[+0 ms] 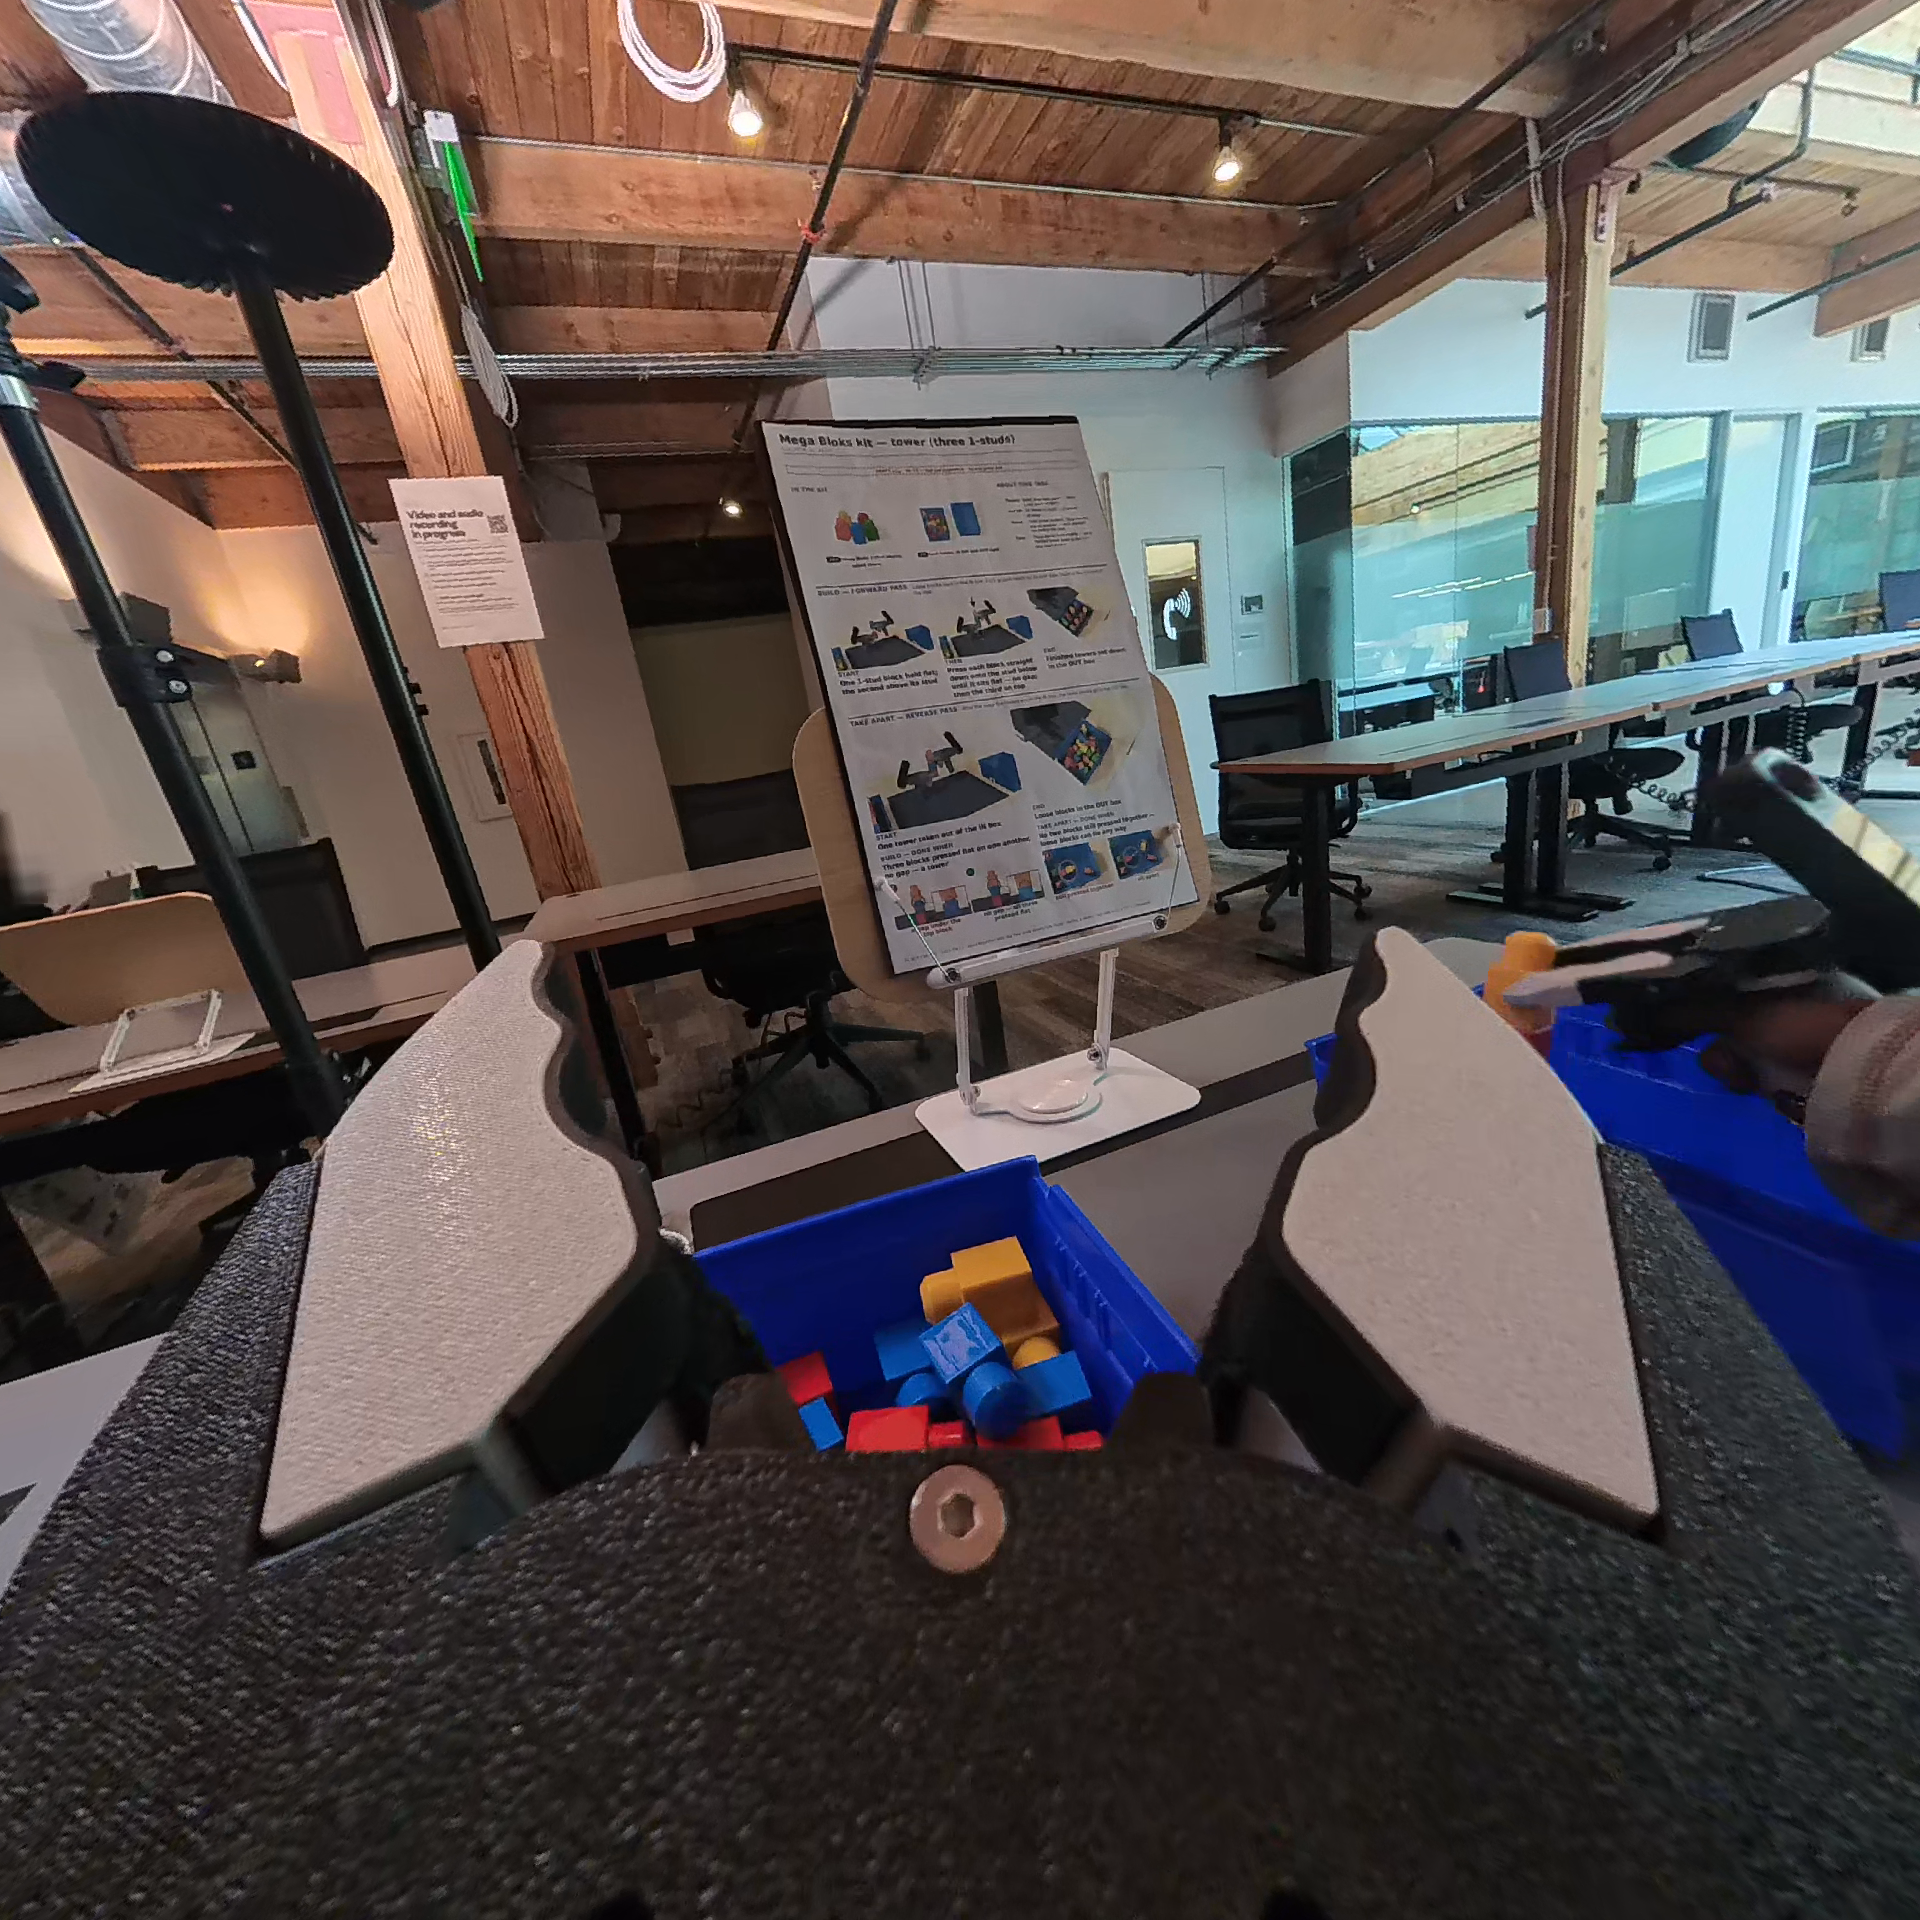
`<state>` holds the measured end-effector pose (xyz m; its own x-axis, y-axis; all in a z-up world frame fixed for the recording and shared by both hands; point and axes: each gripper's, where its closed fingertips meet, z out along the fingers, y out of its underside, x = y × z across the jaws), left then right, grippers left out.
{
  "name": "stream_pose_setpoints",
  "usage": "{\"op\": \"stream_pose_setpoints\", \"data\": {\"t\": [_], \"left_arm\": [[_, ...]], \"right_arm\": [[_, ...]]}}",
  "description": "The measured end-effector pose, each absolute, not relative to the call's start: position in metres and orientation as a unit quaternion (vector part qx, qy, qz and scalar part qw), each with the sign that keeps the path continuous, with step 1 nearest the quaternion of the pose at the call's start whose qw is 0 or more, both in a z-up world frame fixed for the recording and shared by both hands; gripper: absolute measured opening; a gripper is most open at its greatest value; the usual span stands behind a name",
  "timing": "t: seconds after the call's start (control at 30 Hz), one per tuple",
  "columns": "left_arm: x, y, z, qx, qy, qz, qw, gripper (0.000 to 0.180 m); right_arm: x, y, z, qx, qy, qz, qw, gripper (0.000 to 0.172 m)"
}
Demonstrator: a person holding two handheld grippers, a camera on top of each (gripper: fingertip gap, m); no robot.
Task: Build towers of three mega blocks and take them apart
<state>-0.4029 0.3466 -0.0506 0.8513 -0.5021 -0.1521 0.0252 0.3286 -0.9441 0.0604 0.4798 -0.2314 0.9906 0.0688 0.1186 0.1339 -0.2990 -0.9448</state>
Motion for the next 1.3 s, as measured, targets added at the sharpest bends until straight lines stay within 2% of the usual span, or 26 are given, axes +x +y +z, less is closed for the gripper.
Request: {"op": "stream_pose_setpoints", "data": {"t": [0.13,0.9,1.3], "left_arm": [[-0.404,0.346,-0.05,-0.554,0.214,-0.168,0.787,0.134],[-0.396,0.35,-0.056,-0.561,0.224,-0.173,0.778,0.133],[-0.395,0.348,-0.055,-0.559,0.226,-0.174,0.778,0.133]], "right_arm": [[0.065,0.489,-0.231,-0.77,-0.068,-0.073,0.63,0.037],[0.058,0.503,-0.254,-0.78,-0.064,-0.083,0.618,0.037],[0.058,0.498,-0.26,-0.796,-0.07,-0.1,0.592,0.046]]}}
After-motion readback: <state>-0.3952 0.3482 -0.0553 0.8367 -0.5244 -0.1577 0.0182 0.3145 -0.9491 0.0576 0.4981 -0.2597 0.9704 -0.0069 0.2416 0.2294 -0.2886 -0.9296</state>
